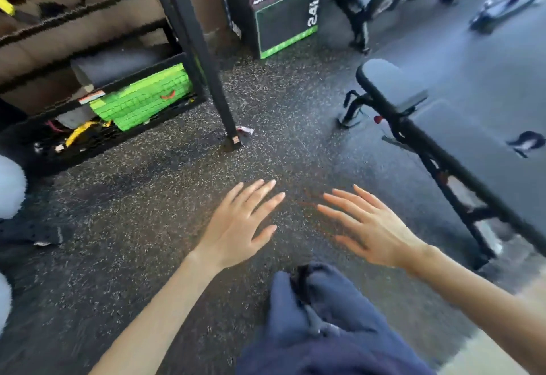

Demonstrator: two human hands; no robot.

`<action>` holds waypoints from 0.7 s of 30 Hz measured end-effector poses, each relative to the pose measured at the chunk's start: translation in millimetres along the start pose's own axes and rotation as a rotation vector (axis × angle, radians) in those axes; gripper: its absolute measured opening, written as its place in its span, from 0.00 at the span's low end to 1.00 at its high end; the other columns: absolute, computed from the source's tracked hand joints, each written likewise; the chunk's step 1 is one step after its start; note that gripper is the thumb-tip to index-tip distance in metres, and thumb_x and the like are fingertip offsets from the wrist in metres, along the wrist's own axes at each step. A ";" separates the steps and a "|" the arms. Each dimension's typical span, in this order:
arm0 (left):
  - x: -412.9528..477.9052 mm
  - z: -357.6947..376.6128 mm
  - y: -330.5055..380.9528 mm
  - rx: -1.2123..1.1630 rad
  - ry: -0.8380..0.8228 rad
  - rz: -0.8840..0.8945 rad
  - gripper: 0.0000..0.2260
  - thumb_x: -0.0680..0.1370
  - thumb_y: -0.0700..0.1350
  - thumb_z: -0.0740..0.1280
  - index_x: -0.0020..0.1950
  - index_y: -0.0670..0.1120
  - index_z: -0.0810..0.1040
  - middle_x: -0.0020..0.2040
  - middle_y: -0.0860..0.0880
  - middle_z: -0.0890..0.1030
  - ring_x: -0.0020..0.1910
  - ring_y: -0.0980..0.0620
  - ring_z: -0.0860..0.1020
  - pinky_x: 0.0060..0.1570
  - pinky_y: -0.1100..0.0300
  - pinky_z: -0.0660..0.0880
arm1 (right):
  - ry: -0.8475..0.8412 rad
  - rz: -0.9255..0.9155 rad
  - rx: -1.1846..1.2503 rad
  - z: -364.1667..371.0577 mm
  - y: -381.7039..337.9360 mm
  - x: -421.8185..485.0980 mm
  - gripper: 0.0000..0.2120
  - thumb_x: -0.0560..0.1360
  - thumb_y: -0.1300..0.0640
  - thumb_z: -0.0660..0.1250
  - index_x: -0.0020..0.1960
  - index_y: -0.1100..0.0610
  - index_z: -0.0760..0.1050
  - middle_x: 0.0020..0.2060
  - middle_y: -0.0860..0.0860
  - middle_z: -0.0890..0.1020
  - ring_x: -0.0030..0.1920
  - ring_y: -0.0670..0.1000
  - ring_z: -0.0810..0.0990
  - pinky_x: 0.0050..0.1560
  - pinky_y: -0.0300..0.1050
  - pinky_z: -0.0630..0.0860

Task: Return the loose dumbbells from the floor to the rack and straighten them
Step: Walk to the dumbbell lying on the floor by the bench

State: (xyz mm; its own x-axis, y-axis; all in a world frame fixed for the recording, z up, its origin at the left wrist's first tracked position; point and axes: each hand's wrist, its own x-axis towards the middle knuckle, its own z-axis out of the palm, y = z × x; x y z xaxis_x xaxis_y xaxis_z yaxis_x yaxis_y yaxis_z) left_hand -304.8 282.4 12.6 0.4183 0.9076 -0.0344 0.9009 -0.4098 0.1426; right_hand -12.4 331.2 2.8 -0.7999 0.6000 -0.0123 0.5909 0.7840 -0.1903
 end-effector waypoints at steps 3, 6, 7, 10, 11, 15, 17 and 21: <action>29.3 -1.5 23.5 -0.012 -0.008 0.163 0.24 0.79 0.56 0.54 0.75 0.51 0.61 0.75 0.48 0.62 0.74 0.49 0.59 0.71 0.47 0.58 | 0.028 0.161 -0.015 -4.2 0.3 -49.8 0.27 0.76 0.43 0.57 0.73 0.51 0.60 0.70 0.51 0.68 0.71 0.53 0.65 0.70 0.57 0.58; 60.5 -4.3 57.3 -0.015 0.004 0.336 0.24 0.79 0.56 0.55 0.75 0.51 0.61 0.75 0.48 0.62 0.74 0.49 0.59 0.71 0.46 0.59 | 0.066 0.331 -0.028 -12.9 0.6 -99.2 0.27 0.77 0.42 0.55 0.73 0.50 0.59 0.71 0.51 0.67 0.71 0.53 0.64 0.71 0.57 0.58; 70.5 -5.5 70.1 -0.013 0.015 0.388 0.24 0.79 0.56 0.56 0.75 0.51 0.62 0.75 0.48 0.62 0.74 0.49 0.59 0.71 0.46 0.59 | 0.079 0.389 -0.033 -16.5 0.2 -114.9 0.27 0.78 0.42 0.54 0.73 0.50 0.59 0.71 0.51 0.67 0.72 0.53 0.63 0.71 0.57 0.57; 97.0 -7.6 114.0 -0.020 0.044 0.519 0.24 0.79 0.55 0.57 0.75 0.50 0.63 0.75 0.47 0.63 0.74 0.48 0.60 0.71 0.45 0.59 | 0.147 0.540 -0.056 -27.2 -2.7 -163.1 0.26 0.78 0.42 0.53 0.74 0.51 0.58 0.72 0.51 0.65 0.73 0.52 0.60 0.72 0.58 0.57; 103.9 -7.4 130.5 -0.024 0.052 0.552 0.25 0.79 0.55 0.57 0.75 0.50 0.63 0.75 0.47 0.63 0.74 0.48 0.59 0.71 0.45 0.59 | 0.176 0.580 -0.060 -29.8 -4.6 -179.5 0.26 0.79 0.43 0.53 0.74 0.51 0.58 0.72 0.51 0.64 0.73 0.52 0.59 0.72 0.58 0.56; 120.3 1.1 206.3 -0.050 0.073 0.633 0.25 0.79 0.54 0.57 0.75 0.49 0.63 0.75 0.47 0.62 0.75 0.48 0.58 0.71 0.45 0.58 | 0.286 0.698 -0.075 -33.6 -11.5 -247.3 0.26 0.78 0.44 0.54 0.73 0.53 0.59 0.72 0.53 0.65 0.73 0.52 0.60 0.72 0.57 0.56; 121.5 7.9 246.1 -0.075 0.072 0.665 0.25 0.78 0.53 0.58 0.74 0.48 0.63 0.75 0.46 0.63 0.74 0.47 0.59 0.71 0.44 0.59 | 0.294 0.746 -0.068 -30.9 -14.2 -281.4 0.26 0.78 0.45 0.55 0.73 0.52 0.59 0.72 0.53 0.65 0.73 0.53 0.60 0.72 0.58 0.56; 119.6 24.4 319.4 -0.103 0.056 0.724 0.24 0.78 0.53 0.58 0.74 0.48 0.65 0.75 0.46 0.63 0.74 0.48 0.60 0.70 0.44 0.60 | 0.289 0.819 -0.018 -23.6 -15.5 -347.5 0.26 0.78 0.45 0.55 0.74 0.51 0.58 0.72 0.52 0.64 0.73 0.53 0.60 0.70 0.60 0.59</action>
State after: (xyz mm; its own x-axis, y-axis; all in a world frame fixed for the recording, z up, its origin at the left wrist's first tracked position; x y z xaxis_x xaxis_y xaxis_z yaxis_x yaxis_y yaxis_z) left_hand 35.9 257.9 29.9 0.8957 0.4172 0.1536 0.3848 -0.9005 0.2025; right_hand 258.9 114.3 33.2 -0.0655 0.9916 0.1115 0.9725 0.0885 -0.2154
